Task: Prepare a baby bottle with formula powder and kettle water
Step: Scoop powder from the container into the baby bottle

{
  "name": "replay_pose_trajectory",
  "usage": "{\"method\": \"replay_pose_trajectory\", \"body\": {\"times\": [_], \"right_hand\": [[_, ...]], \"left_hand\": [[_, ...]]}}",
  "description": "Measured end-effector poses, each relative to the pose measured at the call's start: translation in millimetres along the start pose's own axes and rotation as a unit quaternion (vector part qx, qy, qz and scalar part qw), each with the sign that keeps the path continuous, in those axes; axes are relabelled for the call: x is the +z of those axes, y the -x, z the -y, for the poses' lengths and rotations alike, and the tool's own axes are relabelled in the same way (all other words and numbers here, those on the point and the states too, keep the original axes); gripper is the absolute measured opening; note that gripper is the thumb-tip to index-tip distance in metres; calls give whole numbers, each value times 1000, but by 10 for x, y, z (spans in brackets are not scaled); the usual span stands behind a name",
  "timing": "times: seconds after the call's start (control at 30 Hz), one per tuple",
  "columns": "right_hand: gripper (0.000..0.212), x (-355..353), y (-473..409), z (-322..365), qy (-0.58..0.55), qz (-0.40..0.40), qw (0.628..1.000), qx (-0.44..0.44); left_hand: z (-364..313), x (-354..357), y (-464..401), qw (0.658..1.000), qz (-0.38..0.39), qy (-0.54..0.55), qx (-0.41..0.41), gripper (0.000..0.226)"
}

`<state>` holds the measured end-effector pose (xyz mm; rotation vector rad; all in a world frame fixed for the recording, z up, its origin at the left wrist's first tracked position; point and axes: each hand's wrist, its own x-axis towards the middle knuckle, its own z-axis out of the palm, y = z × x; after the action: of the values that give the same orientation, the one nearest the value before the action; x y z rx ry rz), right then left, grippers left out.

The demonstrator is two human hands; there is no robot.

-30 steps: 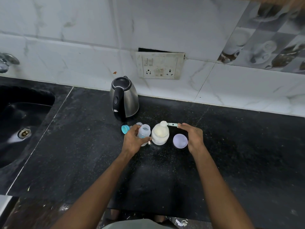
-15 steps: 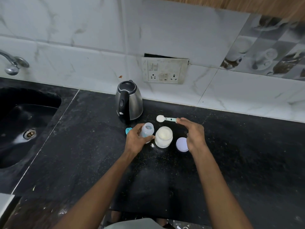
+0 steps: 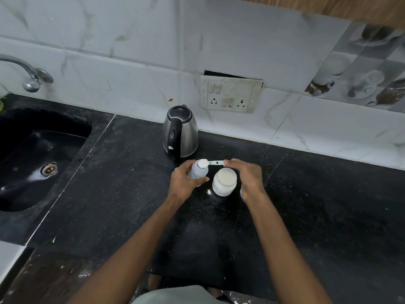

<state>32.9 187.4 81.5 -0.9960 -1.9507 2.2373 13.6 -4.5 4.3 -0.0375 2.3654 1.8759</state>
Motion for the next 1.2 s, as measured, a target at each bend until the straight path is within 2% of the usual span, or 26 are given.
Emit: {"method": "replay_pose_trajectory", "body": {"times": [0.2,0.33,0.5,0.57,0.7,0.77,0.87,0.97,1.07,1.2], "right_hand": [[16,112,111,25,54,-8,997,-59],[18,148,149,-3,98,-7,989,-114],[9,140,120,-24,226,6,951,-214],[5,123,125,-3,283,10,918,-278],[5,50,159,31,380,24,829,-409],[5,11,185,40,421,40,764,-487],[9,-4,248,57,480,32,642,-597],[13,11,321,44,523,23,551,-650],[7,-14,345,-4,533,17,502,-681],[9,-43,322,-65,513,-2,484,-709]], "left_hand": [[27,-50,9,1000,4,-8,11,59],[30,-61,9,1000,8,-8,10,59],[59,-75,-1,1000,11,-12,10,60],[50,-82,0,1000,14,-12,9,60],[1,-99,10,1000,20,-6,6,59],[-7,-103,2,1000,21,-5,8,60],[-5,-95,-5,1000,19,-7,6,61],[5,-80,-14,1000,19,-10,6,63],[-29,-81,-8,1000,21,3,9,62],[-54,-102,-21,999,25,19,10,63]]}}
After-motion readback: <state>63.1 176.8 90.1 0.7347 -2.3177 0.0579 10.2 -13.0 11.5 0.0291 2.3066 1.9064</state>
